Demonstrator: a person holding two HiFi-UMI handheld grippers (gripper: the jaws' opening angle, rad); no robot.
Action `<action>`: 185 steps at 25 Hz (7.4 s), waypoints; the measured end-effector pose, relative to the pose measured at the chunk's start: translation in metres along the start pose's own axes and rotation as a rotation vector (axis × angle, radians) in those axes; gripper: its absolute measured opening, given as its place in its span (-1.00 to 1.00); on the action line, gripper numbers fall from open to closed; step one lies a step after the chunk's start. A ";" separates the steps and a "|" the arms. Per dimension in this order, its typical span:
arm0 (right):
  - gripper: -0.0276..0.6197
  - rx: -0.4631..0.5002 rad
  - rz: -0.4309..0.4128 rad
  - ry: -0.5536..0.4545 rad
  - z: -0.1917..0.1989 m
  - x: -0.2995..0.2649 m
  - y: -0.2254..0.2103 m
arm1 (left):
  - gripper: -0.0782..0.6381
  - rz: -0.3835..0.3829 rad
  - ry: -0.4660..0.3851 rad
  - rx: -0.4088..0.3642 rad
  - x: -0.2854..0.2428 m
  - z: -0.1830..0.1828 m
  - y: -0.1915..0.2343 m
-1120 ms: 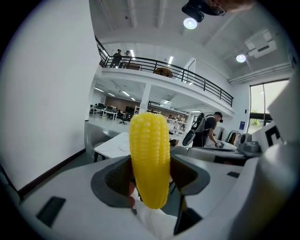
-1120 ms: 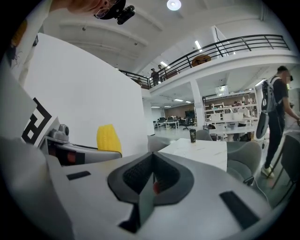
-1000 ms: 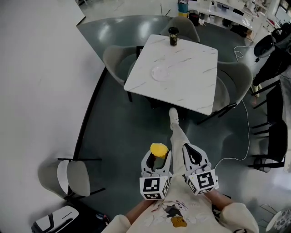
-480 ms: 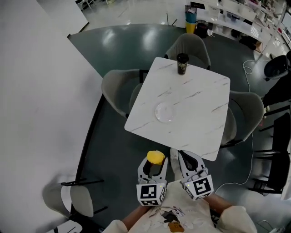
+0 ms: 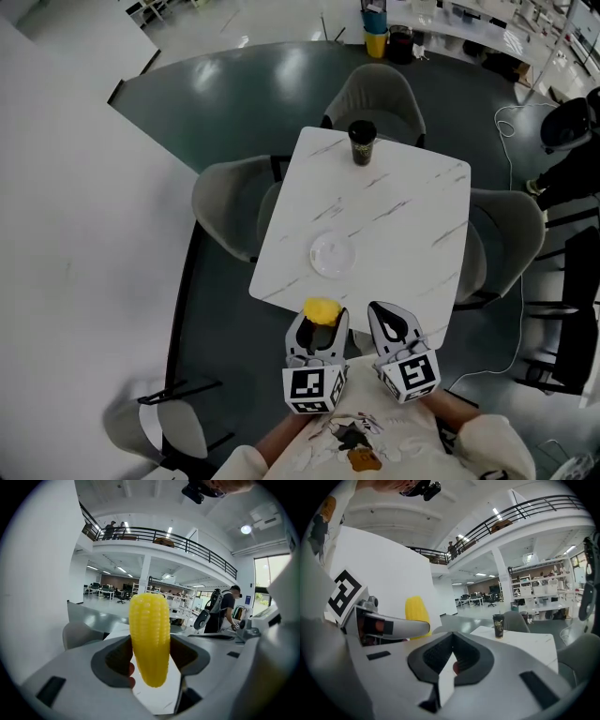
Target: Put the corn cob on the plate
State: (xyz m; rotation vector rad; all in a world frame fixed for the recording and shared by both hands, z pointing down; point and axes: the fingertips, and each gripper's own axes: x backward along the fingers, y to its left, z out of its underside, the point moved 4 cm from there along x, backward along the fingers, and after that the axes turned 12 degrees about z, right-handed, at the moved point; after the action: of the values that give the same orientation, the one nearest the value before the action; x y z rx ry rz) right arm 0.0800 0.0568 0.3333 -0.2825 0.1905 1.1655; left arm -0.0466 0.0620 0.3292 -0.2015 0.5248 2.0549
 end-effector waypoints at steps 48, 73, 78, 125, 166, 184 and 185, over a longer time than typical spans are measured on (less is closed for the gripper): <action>-0.92 0.080 -0.004 0.179 0.054 -0.134 -0.023 | -0.07 -0.002 0.304 0.130 -0.103 0.072 0.110; -0.92 0.107 -0.075 0.303 0.115 -0.173 -0.030 | -0.07 -0.012 0.394 0.105 -0.162 0.143 0.140; -0.92 0.106 -0.058 0.314 0.125 -0.171 -0.036 | -0.07 -0.005 0.404 0.100 -0.172 0.151 0.138; -0.92 0.031 0.051 0.355 0.150 -0.199 -0.048 | -0.10 0.023 0.492 0.091 -0.237 0.172 0.177; -0.92 0.021 0.046 0.218 0.066 -0.158 -0.028 | -0.76 0.022 0.328 0.085 -0.123 0.064 0.121; -0.92 -0.020 -0.028 0.185 0.004 -0.131 0.001 | -0.76 0.047 0.183 0.069 -0.062 0.008 0.089; -0.92 -0.015 -0.039 0.177 -0.002 -0.132 0.004 | -0.76 0.050 0.170 0.070 -0.060 0.004 0.089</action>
State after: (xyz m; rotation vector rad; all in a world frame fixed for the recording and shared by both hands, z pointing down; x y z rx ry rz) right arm 0.0259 -0.0579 0.3693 -0.4016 0.3297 1.1035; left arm -0.0909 -0.0218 0.3787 -0.3256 0.7115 2.0750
